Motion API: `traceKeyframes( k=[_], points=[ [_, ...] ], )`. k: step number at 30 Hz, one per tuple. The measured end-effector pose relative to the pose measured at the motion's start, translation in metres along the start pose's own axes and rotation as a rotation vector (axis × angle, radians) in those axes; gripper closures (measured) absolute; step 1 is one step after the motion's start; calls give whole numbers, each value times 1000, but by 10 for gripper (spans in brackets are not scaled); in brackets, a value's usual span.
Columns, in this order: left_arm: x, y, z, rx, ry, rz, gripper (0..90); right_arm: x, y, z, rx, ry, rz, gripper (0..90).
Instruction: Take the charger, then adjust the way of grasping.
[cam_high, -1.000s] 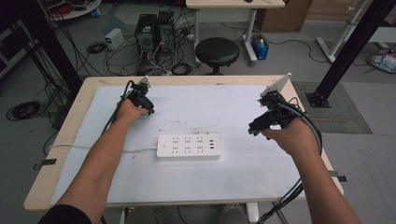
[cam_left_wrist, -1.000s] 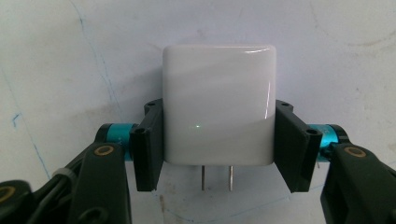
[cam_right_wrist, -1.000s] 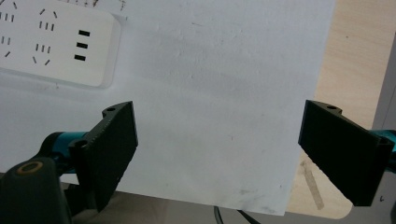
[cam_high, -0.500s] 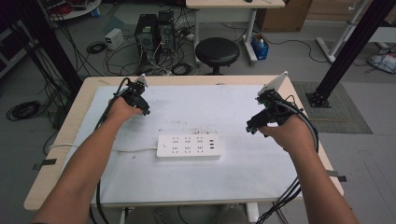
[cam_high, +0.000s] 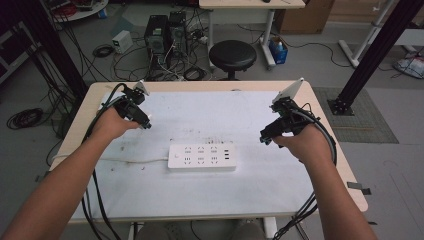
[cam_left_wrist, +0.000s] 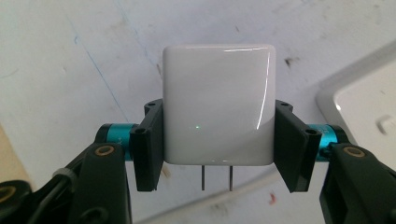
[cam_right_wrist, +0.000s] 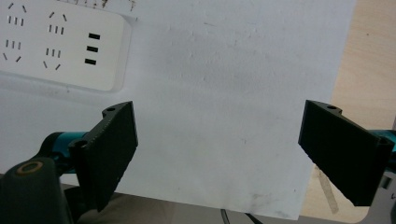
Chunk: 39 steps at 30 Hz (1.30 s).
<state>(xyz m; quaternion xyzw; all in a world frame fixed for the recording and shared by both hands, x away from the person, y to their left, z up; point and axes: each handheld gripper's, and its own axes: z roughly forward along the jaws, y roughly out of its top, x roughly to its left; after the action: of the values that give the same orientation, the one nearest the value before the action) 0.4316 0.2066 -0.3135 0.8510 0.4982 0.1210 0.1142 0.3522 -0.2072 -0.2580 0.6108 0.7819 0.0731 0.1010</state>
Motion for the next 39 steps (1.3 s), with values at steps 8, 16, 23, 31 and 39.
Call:
traceKeyframes(
  k=[8,16,23,31,39],
  points=[
    [-22,-29,-37,-6,-1,27,424,2,-8,-3,-12,-10,5,112],
    [-40,-50,-64,-32,-27,68,423,4,-17,-4,-15,-12,3,112],
    [-44,-58,-71,-33,-51,108,423,3,-19,2,-8,-8,9,112],
    [-43,-62,-71,-47,-88,169,423,1,-19,11,-4,-8,20,112],
    [-46,-62,-72,-78,-133,249,424,6,-15,8,-12,1,4,112]
  ],
)
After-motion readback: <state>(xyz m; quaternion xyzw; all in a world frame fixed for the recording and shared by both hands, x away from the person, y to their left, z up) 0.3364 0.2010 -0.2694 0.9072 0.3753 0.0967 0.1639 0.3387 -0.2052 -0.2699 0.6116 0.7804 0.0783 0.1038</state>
